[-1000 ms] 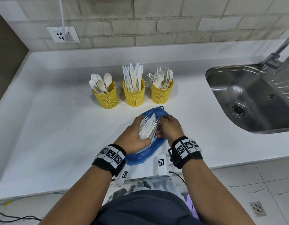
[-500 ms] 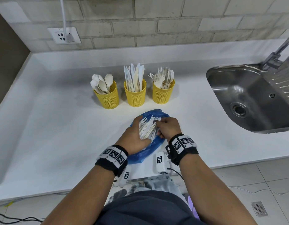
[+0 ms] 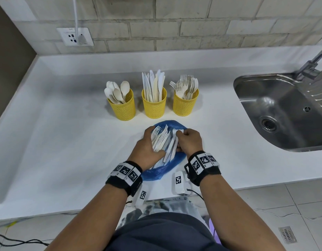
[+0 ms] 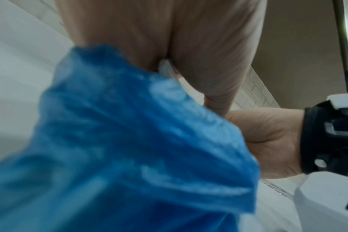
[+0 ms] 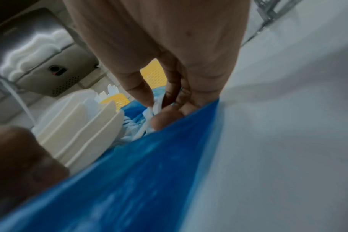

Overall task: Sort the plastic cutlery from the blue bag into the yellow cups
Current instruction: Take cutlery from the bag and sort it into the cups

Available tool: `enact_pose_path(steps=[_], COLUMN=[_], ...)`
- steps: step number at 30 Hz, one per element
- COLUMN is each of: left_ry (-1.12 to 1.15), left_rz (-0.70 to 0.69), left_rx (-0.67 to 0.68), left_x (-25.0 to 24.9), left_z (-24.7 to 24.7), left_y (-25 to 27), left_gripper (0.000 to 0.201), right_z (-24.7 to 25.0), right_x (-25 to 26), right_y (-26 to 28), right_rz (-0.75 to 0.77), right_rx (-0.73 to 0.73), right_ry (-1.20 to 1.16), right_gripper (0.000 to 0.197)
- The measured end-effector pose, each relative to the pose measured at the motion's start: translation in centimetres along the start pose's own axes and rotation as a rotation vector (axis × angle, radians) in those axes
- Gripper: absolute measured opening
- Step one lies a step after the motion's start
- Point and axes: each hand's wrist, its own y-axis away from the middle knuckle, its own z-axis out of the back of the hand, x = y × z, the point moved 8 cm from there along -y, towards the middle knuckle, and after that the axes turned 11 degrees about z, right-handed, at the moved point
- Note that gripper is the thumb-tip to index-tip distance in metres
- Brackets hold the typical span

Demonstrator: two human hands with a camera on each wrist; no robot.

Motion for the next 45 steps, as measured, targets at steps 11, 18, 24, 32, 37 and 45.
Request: enact_pose_path(steps=[11,18,24,32,37,45], left_ry=[0.012,0.066,0.089,0.118,0.055,-0.012], left_rz=[0.016,0.018,0.006,-0.052,-0.100,-0.063], left_rx=[0.020,0.030,0.012,0.100,0.174,-0.021], left_x=[0.9,1.0,1.1,0.3,-0.8,-1.2], left_z=[0.0,0.1,0.4,-0.8,-1.6,-0.8], left_y=[-0.5,-0.4,-0.3,-0.1,0.3,-0.3], left_gripper=[0.082,0.079,0.080,0.089,0.105,0.089], right_z=[-1.3,-1.6,-0.4,-0.5,-0.4,-1.4], right_x=[2.8,3.5,3.3,1.4,4.1,5.1], right_y=[0.2,-0.3,0.1,0.0,2.2,3.1], right_rz=[0.089,0.071,0.052,0.048,0.008,-0.017], right_rx=[0.085,0.094,0.053,0.145,0.205,0.279], right_ry=[0.324,0.424,0.279,-0.055,-0.192,-0.324], right_gripper=[0.043,0.047,0.026,0.024,0.006,0.017])
